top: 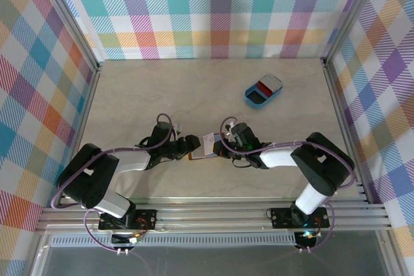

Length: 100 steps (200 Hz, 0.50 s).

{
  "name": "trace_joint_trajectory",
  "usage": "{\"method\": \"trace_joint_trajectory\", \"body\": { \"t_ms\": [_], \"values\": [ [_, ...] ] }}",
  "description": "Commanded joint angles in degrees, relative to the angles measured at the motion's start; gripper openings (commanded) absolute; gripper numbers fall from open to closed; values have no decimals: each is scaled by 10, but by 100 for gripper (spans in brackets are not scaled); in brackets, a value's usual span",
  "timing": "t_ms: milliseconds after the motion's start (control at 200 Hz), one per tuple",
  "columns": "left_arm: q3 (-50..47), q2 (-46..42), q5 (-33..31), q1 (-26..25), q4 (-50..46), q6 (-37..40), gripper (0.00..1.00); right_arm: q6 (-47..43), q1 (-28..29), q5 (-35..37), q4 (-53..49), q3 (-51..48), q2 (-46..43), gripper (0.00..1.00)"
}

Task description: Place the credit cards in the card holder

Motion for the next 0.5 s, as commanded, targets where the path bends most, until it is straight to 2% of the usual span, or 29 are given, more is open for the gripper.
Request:
{"method": "trace_joint_trajectory", "body": {
  "t_ms": [0, 495],
  "values": [
    [5, 8, -7, -5, 6, 10, 67, 7, -2, -3, 12, 9, 10, 0],
    [13, 11, -10, -8, 0, 5, 67, 18, -2, -20, 19, 2, 20, 0]
  ]
}}
